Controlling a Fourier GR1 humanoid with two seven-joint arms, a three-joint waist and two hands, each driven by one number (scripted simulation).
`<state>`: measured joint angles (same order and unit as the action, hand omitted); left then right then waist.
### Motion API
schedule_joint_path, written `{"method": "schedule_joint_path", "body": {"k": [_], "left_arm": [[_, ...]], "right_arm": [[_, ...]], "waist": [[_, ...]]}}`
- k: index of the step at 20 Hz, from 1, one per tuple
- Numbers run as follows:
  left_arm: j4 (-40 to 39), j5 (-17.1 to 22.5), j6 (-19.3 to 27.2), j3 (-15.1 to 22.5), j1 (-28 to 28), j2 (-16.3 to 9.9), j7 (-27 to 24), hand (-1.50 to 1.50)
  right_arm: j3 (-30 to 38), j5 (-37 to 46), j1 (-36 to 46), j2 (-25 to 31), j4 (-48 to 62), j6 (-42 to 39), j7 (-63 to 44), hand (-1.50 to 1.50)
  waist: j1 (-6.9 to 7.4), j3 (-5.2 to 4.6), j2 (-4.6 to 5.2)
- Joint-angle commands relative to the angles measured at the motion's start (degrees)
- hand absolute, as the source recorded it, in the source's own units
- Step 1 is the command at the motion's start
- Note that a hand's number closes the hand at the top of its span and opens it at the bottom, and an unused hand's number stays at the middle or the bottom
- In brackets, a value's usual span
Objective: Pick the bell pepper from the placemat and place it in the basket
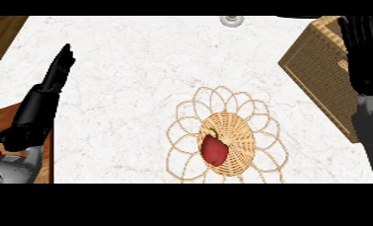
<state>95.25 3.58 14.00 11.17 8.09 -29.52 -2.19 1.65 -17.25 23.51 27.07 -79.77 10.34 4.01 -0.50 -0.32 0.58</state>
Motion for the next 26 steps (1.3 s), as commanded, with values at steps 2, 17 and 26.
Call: {"method": "schedule_joint_path", "body": {"k": [2, 17, 26], "left_arm": [[-4.1, 2.9, -1.6, -2.6, 1.4, 1.8, 5.1, 0.0], [-13.8, 12.6, -6.1, -5.8, 1.0, 4.0, 12.7, 0.0], [-14.8, 12.3, -5.7, -6.6, 0.3, 4.0, 12.4, 0.0]], "right_arm": [[-3.2, 2.2, -1.8, -1.3, -8.4, -0.7, 0.0, 1.5], [-43.6, 50.2, 11.5, -19.7, -8.8, 12.5, -23.3, -1.5], [-43.6, 60.3, 28.4, -22.7, -2.8, -11.6, -61.4, -1.5]], "waist": [[-0.07, 0.29, -0.69], [1.68, -0.02, -0.98], [-0.33, -0.25, -2.28]]}}
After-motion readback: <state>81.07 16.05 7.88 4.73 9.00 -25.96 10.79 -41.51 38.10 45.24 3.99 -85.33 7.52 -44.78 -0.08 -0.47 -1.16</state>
